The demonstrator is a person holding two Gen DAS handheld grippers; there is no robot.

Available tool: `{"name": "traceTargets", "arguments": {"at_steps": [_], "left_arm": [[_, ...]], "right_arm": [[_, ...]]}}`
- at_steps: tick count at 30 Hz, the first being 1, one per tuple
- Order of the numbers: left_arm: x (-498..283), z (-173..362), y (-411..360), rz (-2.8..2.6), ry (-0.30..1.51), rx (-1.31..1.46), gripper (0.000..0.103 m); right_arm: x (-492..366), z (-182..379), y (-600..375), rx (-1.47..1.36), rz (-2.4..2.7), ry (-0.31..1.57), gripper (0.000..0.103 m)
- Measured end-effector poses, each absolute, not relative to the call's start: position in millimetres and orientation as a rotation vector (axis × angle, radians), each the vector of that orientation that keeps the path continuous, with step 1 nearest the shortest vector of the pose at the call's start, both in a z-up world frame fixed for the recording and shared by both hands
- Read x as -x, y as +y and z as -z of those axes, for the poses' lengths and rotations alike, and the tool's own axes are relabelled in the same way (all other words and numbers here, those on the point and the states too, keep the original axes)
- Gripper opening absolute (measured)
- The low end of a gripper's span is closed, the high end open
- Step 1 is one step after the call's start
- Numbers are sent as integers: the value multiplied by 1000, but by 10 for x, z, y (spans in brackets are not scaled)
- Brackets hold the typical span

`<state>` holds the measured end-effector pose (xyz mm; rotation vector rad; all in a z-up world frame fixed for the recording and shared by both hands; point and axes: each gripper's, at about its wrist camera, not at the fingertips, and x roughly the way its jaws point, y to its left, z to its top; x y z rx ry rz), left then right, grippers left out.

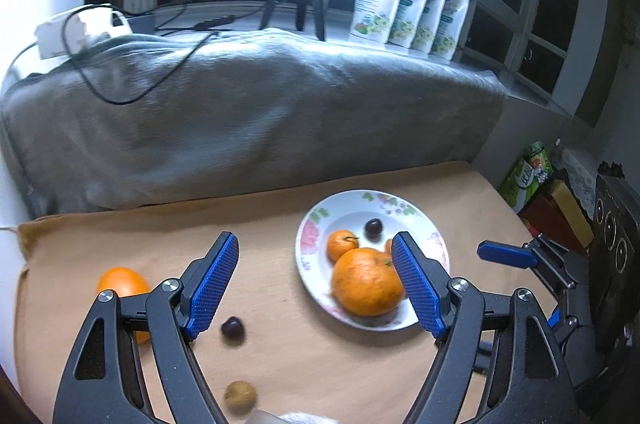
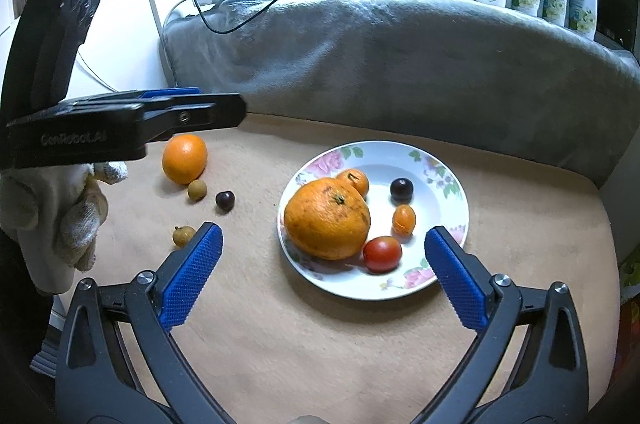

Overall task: Organize fruits
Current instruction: 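Withdraw both grippers from the plate toward the large smooth orange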

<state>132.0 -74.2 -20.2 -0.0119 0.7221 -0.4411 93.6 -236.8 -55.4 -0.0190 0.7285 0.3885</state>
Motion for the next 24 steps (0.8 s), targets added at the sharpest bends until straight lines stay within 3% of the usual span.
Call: {"name": "traceTargets", "arguments": {"at_steps": [24], "left_arm": [[-1220, 741, 723, 218, 778, 185, 79]], "right_arm": [[-1632, 434, -1623, -154, -584, 802, 103]]}}
